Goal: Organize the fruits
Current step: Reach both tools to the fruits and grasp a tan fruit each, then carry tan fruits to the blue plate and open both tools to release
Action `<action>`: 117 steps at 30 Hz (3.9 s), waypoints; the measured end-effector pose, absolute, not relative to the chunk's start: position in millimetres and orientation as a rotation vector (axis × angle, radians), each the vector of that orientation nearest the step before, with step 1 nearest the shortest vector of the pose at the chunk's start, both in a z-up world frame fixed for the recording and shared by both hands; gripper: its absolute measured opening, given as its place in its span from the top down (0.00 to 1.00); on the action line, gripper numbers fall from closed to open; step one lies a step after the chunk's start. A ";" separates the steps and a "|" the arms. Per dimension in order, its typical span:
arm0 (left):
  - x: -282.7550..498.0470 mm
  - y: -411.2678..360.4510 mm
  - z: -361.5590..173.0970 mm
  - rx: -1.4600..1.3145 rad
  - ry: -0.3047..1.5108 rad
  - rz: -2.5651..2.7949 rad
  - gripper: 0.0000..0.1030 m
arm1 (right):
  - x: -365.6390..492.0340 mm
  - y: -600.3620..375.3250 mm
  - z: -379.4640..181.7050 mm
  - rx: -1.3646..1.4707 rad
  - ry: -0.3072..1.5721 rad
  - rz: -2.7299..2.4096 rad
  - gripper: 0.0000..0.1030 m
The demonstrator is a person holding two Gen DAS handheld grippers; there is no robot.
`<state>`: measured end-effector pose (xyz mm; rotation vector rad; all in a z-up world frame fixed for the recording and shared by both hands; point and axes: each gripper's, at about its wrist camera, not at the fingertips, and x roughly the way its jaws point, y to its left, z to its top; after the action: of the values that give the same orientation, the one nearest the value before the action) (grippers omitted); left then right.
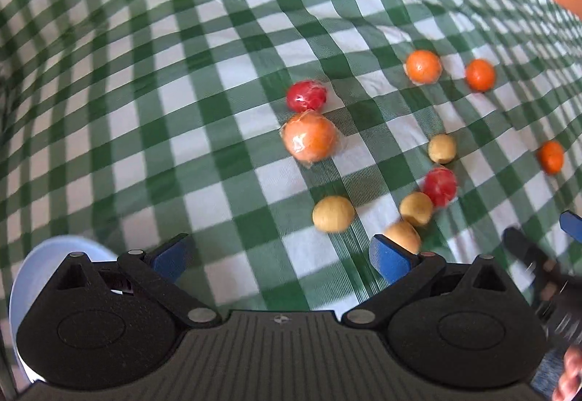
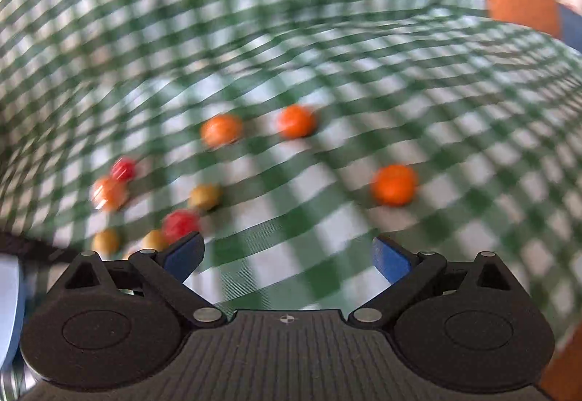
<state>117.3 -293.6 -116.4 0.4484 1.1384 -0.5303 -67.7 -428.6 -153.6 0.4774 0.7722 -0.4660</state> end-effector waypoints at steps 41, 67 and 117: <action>22.4 -97.8 18.8 0.267 1.074 -0.457 0.70 | -99.3 -304.0 -37.6 0.275 0.603 -0.116 0.73; -42.4 45.2 45.5 0.092 1.000 -0.357 0.70 | -144.6 -123.3 21.0 0.079 0.636 0.142 0.73; 125.7 -23.6 -58.1 0.132 1.057 -0.310 0.00 | 48.0 -139.5 -69.1 0.014 0.836 0.093 0.28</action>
<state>125.7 -23.6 -58.1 0.1319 1.0574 -0.3096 48.0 -139.5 -69.1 0.0136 0.8364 0.0930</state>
